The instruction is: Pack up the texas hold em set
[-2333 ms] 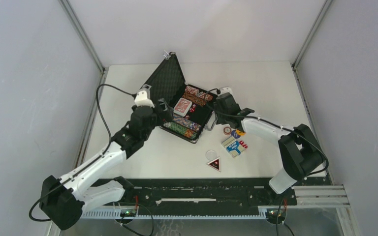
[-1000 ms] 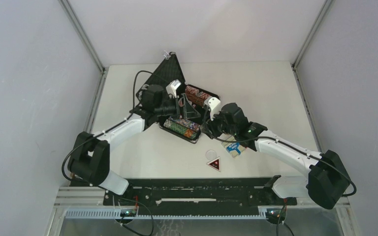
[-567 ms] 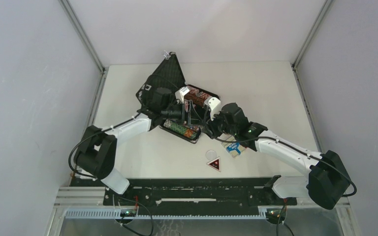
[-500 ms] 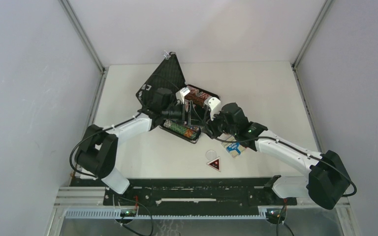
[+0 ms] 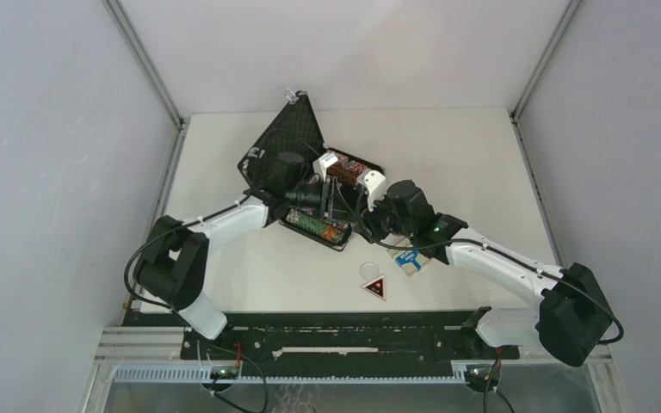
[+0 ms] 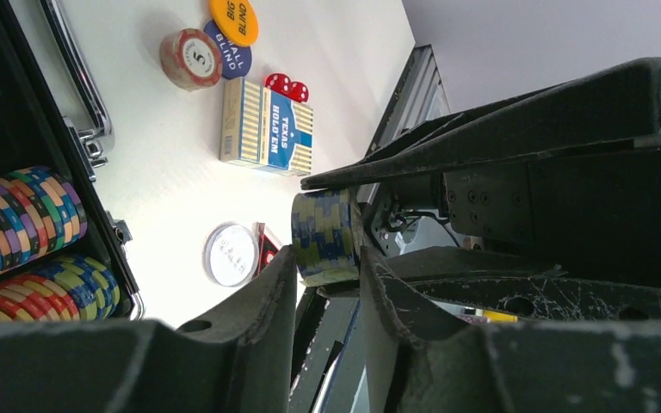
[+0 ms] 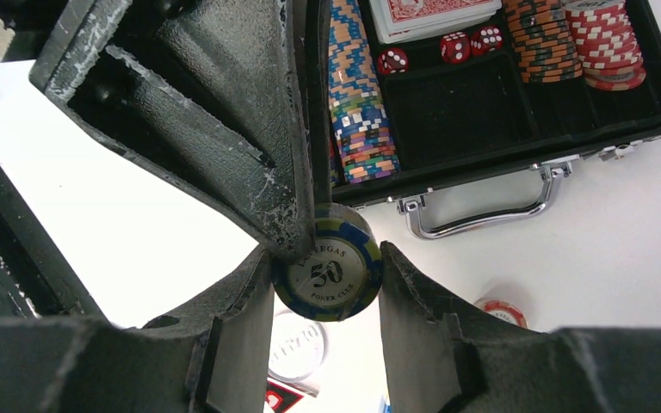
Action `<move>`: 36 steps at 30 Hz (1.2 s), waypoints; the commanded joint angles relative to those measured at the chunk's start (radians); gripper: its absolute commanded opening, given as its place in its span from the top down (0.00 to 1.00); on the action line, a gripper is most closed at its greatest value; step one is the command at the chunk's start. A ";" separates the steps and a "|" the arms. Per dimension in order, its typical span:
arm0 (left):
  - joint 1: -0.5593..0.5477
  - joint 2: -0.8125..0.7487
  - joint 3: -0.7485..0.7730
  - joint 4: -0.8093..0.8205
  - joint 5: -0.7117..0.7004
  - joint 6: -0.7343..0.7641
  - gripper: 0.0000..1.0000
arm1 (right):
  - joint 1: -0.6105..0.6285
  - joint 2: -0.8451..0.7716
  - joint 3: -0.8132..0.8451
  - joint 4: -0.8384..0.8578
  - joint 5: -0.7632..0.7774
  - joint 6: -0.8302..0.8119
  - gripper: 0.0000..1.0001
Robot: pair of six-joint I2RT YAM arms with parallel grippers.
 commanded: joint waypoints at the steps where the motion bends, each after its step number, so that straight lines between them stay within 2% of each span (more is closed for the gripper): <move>1: -0.007 0.007 0.051 0.039 0.049 0.001 0.69 | 0.006 -0.014 0.053 0.050 0.003 -0.012 1.00; 4: -0.009 0.011 0.048 0.054 0.061 -0.005 0.69 | 0.006 -0.012 0.055 0.050 0.005 -0.011 1.00; 8: -0.013 0.023 0.047 0.053 0.071 -0.005 0.61 | 0.006 -0.013 0.054 0.052 0.008 -0.011 1.00; 12: -0.016 0.027 0.048 0.054 0.078 -0.004 0.62 | 0.006 -0.011 0.054 0.052 0.013 -0.013 1.00; 16: -0.023 0.031 0.053 0.049 0.083 0.000 0.49 | 0.006 -0.012 0.054 0.056 0.014 -0.014 1.00; 21: -0.028 0.039 0.056 0.048 0.096 0.000 0.48 | 0.006 -0.011 0.054 0.057 0.017 -0.016 1.00; 29: -0.036 0.057 0.063 0.067 0.134 -0.012 0.67 | 0.008 -0.004 0.054 0.057 0.012 -0.014 1.00; 36: -0.039 0.047 0.050 0.115 0.154 -0.028 0.91 | 0.008 -0.005 0.053 0.051 0.026 -0.014 1.00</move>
